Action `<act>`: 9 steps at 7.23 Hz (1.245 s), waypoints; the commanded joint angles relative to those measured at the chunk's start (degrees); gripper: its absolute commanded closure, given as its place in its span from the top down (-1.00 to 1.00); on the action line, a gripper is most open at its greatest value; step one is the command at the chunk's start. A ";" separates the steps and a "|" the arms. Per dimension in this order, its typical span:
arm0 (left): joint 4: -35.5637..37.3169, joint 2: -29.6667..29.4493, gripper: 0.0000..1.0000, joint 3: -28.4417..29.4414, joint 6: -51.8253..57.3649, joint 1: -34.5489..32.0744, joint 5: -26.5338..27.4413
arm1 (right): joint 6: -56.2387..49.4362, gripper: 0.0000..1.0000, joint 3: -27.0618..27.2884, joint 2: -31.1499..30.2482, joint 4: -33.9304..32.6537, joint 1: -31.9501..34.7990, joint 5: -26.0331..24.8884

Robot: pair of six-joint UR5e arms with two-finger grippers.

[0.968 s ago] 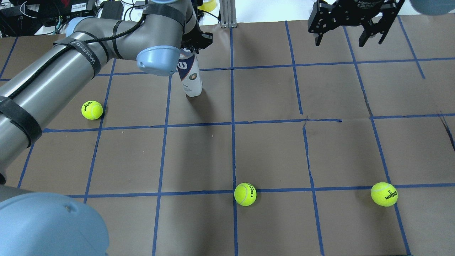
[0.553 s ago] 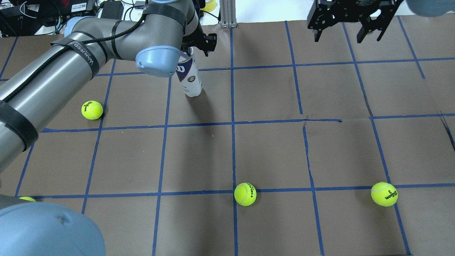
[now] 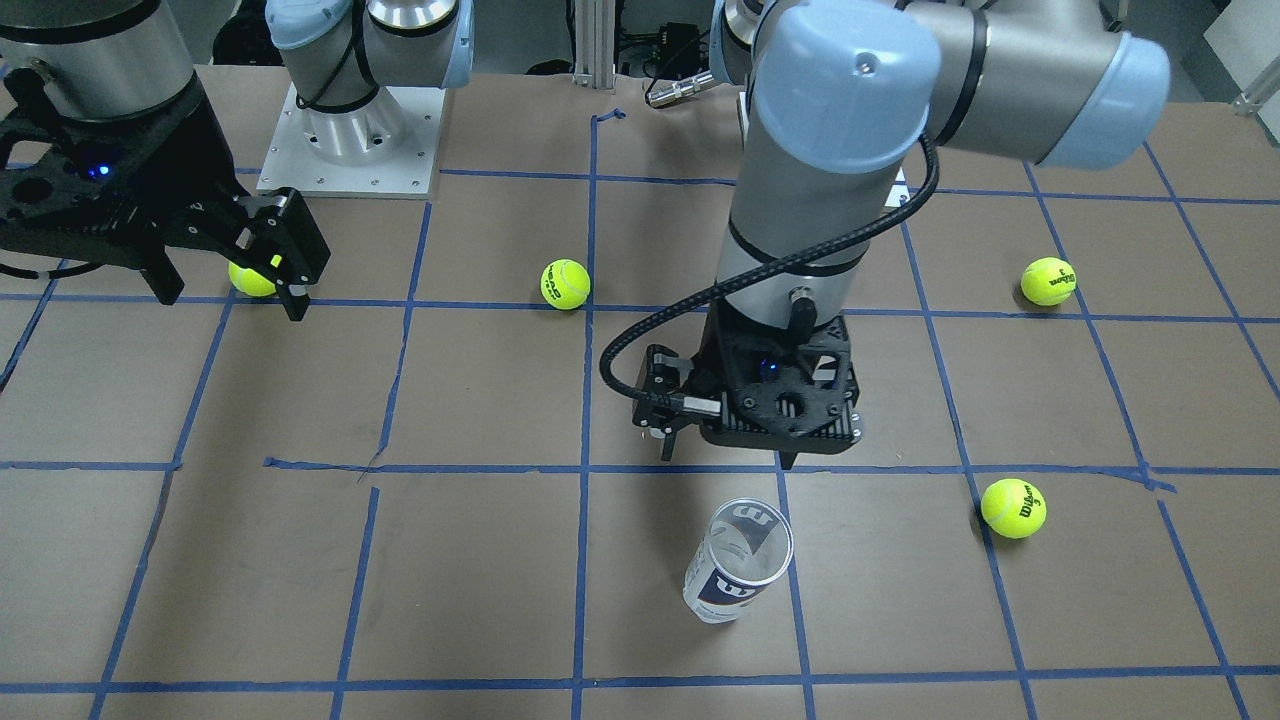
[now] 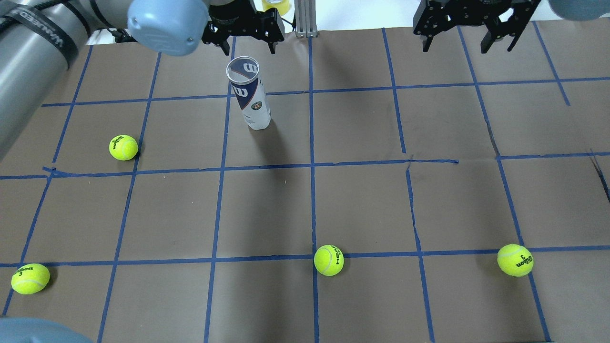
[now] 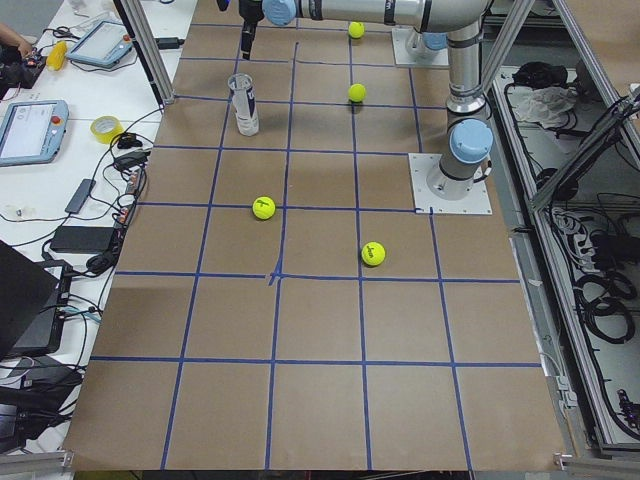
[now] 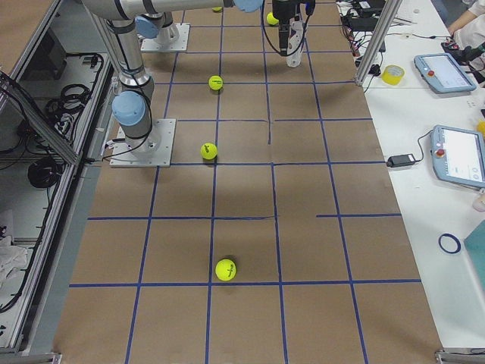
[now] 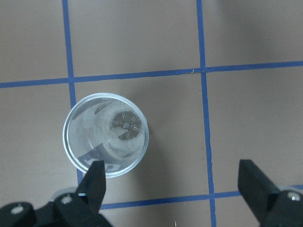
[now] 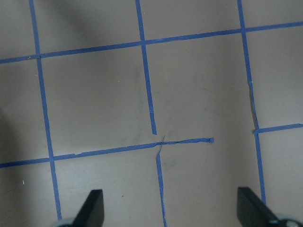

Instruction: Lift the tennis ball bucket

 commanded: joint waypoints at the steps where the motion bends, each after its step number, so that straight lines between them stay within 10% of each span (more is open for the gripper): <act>1: -3.69 2.69 1.00 -0.09 6.71 5.06 -0.23 | 0.14 1.00 -0.15 -0.03 -0.58 -0.05 0.60; 9: -7.45 15.00 1.00 -14.60 9.75 10.08 0.65 | 0.85 0.91 0.55 -0.03 -5.86 0.30 0.17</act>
